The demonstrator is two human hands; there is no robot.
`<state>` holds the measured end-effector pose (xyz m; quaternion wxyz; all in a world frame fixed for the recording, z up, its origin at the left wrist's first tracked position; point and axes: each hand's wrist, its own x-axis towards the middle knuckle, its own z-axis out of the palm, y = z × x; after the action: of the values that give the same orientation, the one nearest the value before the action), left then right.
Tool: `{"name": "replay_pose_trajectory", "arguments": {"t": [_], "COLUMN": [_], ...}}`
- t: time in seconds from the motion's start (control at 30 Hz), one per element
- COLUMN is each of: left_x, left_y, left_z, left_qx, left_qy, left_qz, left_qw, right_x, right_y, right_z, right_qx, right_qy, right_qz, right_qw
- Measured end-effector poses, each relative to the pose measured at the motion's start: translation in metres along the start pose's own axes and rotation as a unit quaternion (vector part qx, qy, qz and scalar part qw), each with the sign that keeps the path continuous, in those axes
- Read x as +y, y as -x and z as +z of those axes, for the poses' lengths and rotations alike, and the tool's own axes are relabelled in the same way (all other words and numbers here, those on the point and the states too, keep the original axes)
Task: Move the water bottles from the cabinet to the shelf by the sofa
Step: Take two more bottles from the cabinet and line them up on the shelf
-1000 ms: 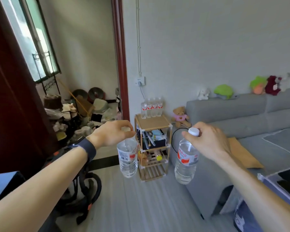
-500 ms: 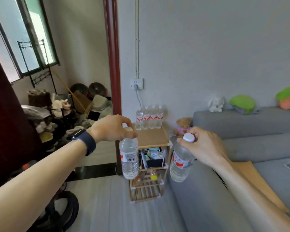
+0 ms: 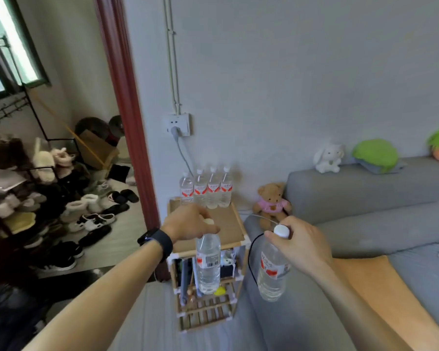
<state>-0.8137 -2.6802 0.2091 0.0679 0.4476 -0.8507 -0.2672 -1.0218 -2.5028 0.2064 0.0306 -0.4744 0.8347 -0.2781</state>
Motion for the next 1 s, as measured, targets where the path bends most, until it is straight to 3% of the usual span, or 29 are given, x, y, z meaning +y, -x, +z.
{"name": "replay_pose_trajectory", "arguments": {"t": [0.13,0.4,0.57,0.8,1.0], "left_x": [-0.001,-0.003,-0.008,-0.033,-0.047], "left_y": [-0.074,-0.184,-0.241,-0.299,-0.315], "left_z": [0.010,0.029,0.041,0.056,0.071], "left_qx": [-0.015,0.072,0.066,0.060,0.089], "left_qy": [0.022,0.074,0.109,0.123,0.149], "left_qz": [-0.002,-0.044,-0.076,-0.133,-0.178], "left_qw": [1.000,0.994,0.989,0.982,0.969], "right_x": [0.017,0.026,0.034,0.051,0.049], "right_y": [-0.059,-0.182,-0.253,-0.326,-0.356], "right_z": [0.027,0.083,0.123,0.180,0.211], "right_qx": [-0.025,-0.057,-0.114,-0.228,-0.258], "right_qy": [-0.029,-0.062,-0.071,-0.053,-0.069], "right_qz": [0.014,-0.012,-0.051,-0.141,-0.151], "right_qw": [0.999,0.996,0.990,0.962,0.952]}}
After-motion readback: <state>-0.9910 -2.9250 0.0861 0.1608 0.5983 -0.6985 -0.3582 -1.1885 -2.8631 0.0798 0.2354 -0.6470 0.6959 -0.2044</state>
